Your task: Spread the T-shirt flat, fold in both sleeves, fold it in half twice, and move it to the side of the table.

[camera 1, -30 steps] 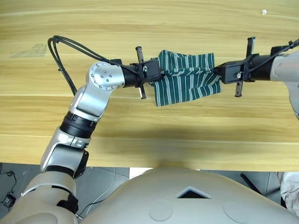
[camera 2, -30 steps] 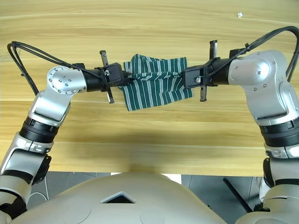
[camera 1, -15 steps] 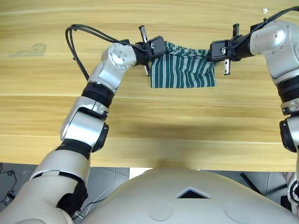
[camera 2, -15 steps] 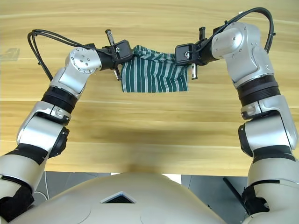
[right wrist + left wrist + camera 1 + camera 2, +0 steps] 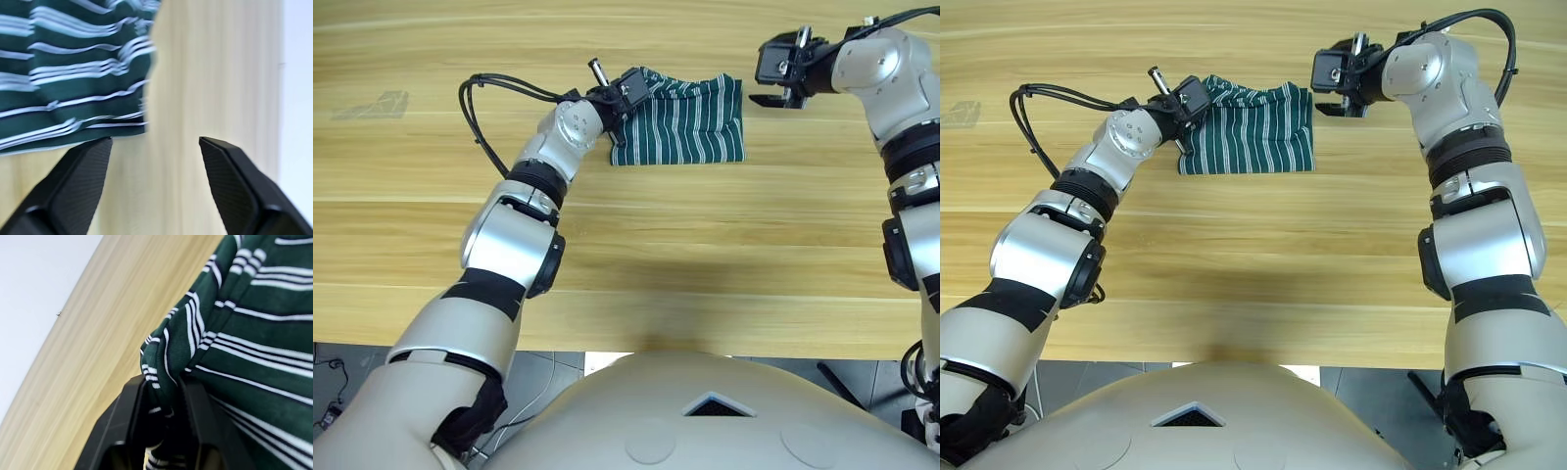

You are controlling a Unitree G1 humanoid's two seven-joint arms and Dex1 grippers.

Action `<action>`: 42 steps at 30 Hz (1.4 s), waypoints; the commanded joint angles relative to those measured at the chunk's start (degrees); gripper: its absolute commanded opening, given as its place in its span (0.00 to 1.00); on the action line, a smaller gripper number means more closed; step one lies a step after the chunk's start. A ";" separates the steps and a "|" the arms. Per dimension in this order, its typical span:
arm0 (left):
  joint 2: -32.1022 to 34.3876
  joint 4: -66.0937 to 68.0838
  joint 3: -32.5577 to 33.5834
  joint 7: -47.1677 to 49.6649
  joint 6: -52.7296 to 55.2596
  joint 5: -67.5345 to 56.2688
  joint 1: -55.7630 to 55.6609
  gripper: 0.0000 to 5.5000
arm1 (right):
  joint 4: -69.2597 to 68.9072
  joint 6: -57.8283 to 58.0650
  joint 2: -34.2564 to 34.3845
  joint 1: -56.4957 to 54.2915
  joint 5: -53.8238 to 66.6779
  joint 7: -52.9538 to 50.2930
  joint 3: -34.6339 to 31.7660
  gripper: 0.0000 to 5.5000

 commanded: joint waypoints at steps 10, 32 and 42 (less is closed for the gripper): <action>-0.34 0.69 6.34 4.34 -3.36 -0.92 -3.69 0.18 | -25.99 5.41 1.07 15.48 7.82 2.31 -5.31 0.46; 0.20 -1.37 9.98 2.58 -4.26 -2.42 -2.95 0.35 | -18.49 13.76 11.69 13.71 10.37 -0.30 -6.24 0.00; 1.32 -7.10 6.59 -11.07 -1.31 -1.74 6.31 0.05 | -0.40 11.46 14.06 7.50 13.86 -4.05 -12.16 0.00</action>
